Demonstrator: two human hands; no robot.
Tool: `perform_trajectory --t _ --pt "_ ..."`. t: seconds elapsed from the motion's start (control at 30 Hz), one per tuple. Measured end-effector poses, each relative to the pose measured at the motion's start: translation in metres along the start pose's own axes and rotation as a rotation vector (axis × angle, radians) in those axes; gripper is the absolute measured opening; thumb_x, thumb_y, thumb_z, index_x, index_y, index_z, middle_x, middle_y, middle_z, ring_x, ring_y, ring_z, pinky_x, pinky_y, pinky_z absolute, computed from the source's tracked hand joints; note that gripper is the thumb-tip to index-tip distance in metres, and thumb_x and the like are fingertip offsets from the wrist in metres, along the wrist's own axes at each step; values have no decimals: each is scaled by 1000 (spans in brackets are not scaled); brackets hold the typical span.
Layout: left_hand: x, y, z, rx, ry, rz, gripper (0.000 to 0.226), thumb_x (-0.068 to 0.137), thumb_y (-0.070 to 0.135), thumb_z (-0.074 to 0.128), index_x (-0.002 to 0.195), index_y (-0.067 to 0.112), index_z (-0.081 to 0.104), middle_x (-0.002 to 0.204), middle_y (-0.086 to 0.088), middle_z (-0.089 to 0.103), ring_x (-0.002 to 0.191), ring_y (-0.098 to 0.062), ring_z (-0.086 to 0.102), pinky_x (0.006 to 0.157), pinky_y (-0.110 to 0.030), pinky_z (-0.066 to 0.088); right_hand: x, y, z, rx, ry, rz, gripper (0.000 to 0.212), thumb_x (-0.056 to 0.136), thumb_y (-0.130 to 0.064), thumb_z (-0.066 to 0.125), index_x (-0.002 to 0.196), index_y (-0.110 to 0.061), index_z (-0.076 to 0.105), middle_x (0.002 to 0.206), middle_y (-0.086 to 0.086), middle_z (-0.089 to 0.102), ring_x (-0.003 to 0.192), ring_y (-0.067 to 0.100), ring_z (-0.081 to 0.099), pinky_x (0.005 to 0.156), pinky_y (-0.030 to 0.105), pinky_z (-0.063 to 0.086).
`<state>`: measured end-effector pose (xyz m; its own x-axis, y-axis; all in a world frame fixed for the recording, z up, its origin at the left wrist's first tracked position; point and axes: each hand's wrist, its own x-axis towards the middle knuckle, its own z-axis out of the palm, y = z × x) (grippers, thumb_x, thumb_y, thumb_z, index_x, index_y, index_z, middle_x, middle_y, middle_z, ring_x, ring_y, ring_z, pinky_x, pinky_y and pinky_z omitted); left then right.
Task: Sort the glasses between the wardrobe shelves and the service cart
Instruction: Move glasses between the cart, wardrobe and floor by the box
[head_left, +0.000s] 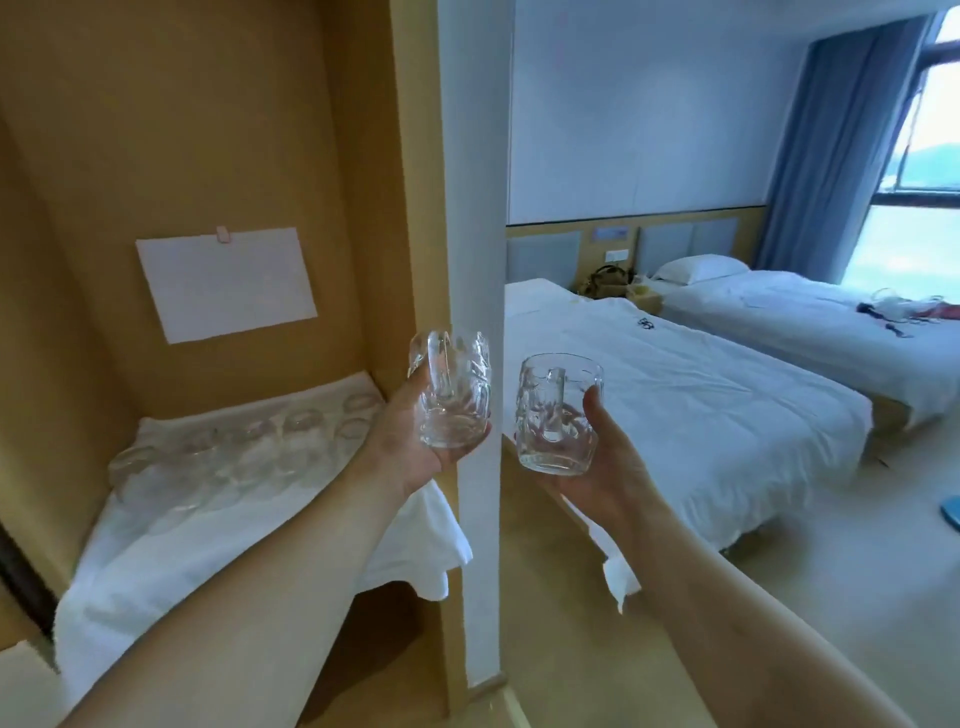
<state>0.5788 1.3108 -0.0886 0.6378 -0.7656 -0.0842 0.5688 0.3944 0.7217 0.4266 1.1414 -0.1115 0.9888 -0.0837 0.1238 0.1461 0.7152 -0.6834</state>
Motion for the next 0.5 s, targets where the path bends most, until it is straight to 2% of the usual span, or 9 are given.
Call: perform_trajectory --t 0.07,0.1,0.17,0.23,0.3,0.37,0.4,0.43,0.5 --pt "12 -21 28 63 -112 -54 55 68 44 89 112 13 76 114 -14 71 97 -33 70 97 -51 52 -26 -18 -18 -26 25 -31 67 77 -45 85 124 0 68 117 21 70 105 35 70 91 47 57" --pt "20 -32 40 111 -169 -75 55 68 44 90 112 13 77 112 -14 72 96 -33 71 94 -49 53 -37 -27 -28 -65 86 -63 73 71 -44 90 125 0 67 117 21 69 104 35 70 91 46 57" --pt "39 -55 63 164 -253 -120 62 74 44 87 125 12 71 117 -16 70 99 -35 70 90 -48 54 -58 -45 -49 -125 240 -129 96 60 -42 96 138 -3 56 122 20 64 105 34 66 99 47 51" --pt "60 -79 84 197 -297 -177 68 76 42 85 134 13 65 125 -19 67 104 -37 68 93 -49 51 -77 -61 -68 -126 354 -178 113 56 -42 98 149 -3 46 129 20 59 108 34 62 107 48 43" --pt "80 -103 107 233 -368 -241 64 71 43 88 125 13 71 122 -18 68 103 -35 68 94 -49 52 -96 -76 -87 -113 407 -240 104 58 -42 97 144 -4 52 129 20 60 109 34 63 104 48 46" --pt "100 -126 130 254 -411 -290 60 63 42 92 112 12 77 112 -16 70 96 -33 69 96 -49 53 -116 -91 -104 -105 424 -300 79 63 -40 95 128 -5 67 122 18 66 107 32 66 99 45 52" --pt "110 -137 143 270 -438 -309 56 62 42 92 108 12 79 108 -16 71 93 -32 69 96 -48 53 -125 -98 -113 -92 453 -327 73 62 -38 95 123 -5 70 120 17 68 106 32 67 98 44 53" --pt "119 -148 154 286 -469 -327 52 64 42 91 106 13 79 106 -15 72 92 -32 70 96 -48 53 -133 -104 -122 -75 499 -360 76 60 -35 97 124 -5 68 120 17 66 107 33 66 101 46 51" --pt "140 -168 176 299 -512 -371 48 69 41 87 107 12 79 107 -16 71 92 -32 69 94 -47 54 -145 -119 -138 -49 581 -423 88 60 -31 96 135 -4 60 130 19 58 116 35 59 114 50 39"
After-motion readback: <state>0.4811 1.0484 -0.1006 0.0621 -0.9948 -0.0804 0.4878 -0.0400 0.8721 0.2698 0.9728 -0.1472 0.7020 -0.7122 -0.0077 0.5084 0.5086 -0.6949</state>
